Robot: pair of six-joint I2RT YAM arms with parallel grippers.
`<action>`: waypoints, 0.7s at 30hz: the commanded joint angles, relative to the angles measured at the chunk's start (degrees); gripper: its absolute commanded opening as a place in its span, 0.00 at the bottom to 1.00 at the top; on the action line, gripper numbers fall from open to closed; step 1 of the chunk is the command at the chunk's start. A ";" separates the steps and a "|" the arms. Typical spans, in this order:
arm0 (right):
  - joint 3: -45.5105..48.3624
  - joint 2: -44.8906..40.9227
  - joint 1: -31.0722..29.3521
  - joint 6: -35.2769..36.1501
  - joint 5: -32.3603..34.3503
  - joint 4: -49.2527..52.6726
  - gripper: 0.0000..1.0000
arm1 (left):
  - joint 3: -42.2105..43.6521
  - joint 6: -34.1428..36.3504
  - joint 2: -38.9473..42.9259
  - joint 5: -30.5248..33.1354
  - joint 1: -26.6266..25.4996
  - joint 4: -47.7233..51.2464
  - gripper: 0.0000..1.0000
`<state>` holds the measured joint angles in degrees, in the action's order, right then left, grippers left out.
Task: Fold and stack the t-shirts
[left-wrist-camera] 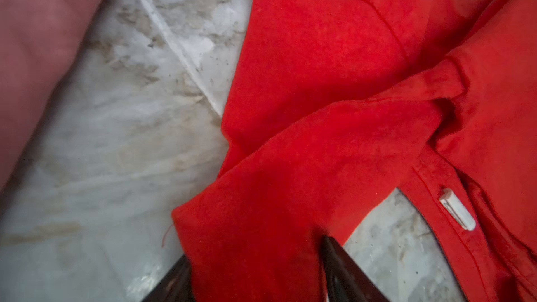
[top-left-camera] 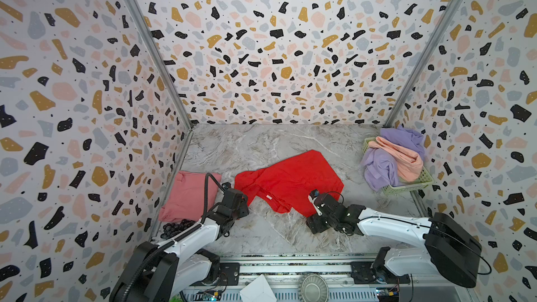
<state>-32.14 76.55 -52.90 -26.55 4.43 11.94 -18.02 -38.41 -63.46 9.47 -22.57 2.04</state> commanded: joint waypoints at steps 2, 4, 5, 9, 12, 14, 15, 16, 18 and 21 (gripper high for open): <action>-1.72 4.40 -2.19 -1.84 5.89 6.53 0.81 | 0.22 -0.17 0.56 -0.07 0.20 -0.59 0.61; -1.97 6.43 -2.60 -2.20 5.19 6.78 0.80 | 0.40 -0.32 0.87 -0.17 0.24 -0.92 0.60; -2.11 7.93 -2.64 -2.41 4.68 6.30 0.78 | 0.69 -0.43 0.88 -0.34 0.24 -1.58 0.59; -3.20 12.56 -2.90 -3.63 5.08 5.16 0.35 | 1.54 -0.48 0.44 -0.34 0.20 -3.11 0.44; -5.59 12.65 -2.97 -3.82 10.36 5.84 0.07 | 0.62 0.39 1.33 0.21 0.24 -3.46 0.31; -8.75 10.59 -2.91 -2.16 15.86 6.60 0.02 | -1.21 1.91 2.53 1.22 0.22 -2.33 0.26; -10.52 9.32 -2.86 -1.13 18.40 6.60 0.00 | -2.58 2.85 3.03 2.08 0.18 -1.40 0.24; -13.09 7.82 -2.64 0.77 21.11 6.46 0.00 | -4.39 3.65 3.65 3.71 0.22 0.13 0.23; -18.80 4.88 -2.22 4.55 26.11 6.19 0.00 | -7.89 5.17 4.75 6.47 0.24 2.55 0.19; -26.50 -0.49 -1.85 13.39 31.75 1.42 0.00 | -14.23 7.61 6.99 9.14 0.23 4.43 0.18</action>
<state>-50.68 83.61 -55.09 -21.91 26.35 17.10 -26.70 -34.48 -58.96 13.98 -22.57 5.69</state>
